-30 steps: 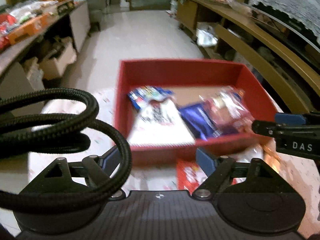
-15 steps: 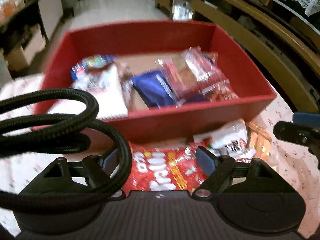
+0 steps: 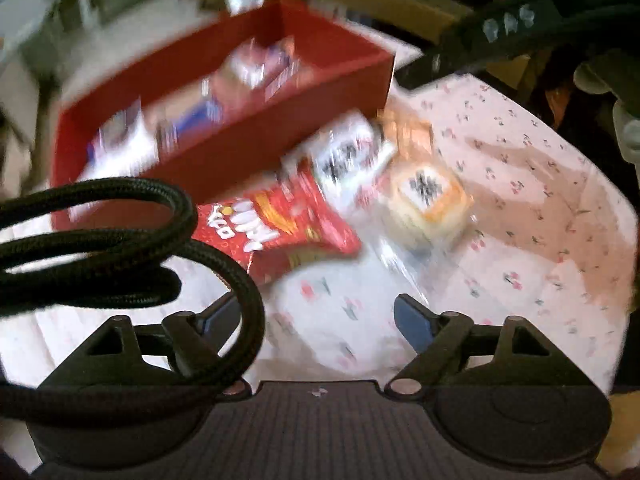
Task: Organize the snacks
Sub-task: 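Reach the left tool to the red snack pack while the right reaches the steamed-cake pack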
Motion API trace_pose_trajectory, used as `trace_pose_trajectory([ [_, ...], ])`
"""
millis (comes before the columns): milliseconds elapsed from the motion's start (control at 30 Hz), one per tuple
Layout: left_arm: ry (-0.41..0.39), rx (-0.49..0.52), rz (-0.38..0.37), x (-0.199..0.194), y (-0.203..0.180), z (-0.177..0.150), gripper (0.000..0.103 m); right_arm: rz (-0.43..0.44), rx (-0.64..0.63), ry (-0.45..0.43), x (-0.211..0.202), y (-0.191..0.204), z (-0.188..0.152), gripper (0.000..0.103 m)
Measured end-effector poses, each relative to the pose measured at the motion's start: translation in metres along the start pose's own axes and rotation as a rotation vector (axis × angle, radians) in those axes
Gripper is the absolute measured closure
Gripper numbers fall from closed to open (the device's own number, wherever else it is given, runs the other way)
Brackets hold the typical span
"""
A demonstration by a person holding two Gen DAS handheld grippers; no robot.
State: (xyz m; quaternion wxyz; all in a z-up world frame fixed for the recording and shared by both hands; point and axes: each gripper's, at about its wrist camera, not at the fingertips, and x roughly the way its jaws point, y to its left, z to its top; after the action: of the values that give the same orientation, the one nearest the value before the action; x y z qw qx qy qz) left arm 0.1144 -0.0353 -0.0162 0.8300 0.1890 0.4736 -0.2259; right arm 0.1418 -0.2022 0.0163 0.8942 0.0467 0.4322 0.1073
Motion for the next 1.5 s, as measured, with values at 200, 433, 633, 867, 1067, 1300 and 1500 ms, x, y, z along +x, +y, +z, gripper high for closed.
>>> trace_pose_trajectory([
  [200, 0.003, 0.218, -0.048, 0.02, 0.012, 0.042, 0.012, 0.009, 0.012, 0.005, 0.0, -0.003, 0.0, 0.028],
  [433, 0.035, 0.394, -0.126, 0.048, 0.017, 0.057, 0.007, 0.028, 0.057, 0.052, 0.013, -0.014, 0.002, 0.028],
  [633, 0.042, 0.346, -0.138, 0.056, 0.015, 0.034, 0.005, 0.036, 0.033, 0.074, 0.016, -0.01, -0.002, 0.028],
  [867, 0.046, 0.195, -0.201, 0.022, 0.0, -0.013, 0.019, 0.022, -0.012, 0.133, 0.022, -0.003, -0.015, 0.028],
  [1067, 0.033, 0.103, -0.174, 0.018, -0.001, -0.019, 0.013, 0.068, -0.041, 0.185, 0.024, 0.003, -0.035, 0.022],
  [1300, 0.042, 0.111, -0.148, 0.019, 0.003, -0.021, 0.014, 0.119, -0.12, 0.206, 0.036, 0.02, -0.04, 0.012],
  [1500, 0.053, 0.065, -0.142, 0.006, 0.003, -0.039, 0.028, 0.088, -0.151, 0.229, 0.03, 0.028, -0.054, 0.019],
])
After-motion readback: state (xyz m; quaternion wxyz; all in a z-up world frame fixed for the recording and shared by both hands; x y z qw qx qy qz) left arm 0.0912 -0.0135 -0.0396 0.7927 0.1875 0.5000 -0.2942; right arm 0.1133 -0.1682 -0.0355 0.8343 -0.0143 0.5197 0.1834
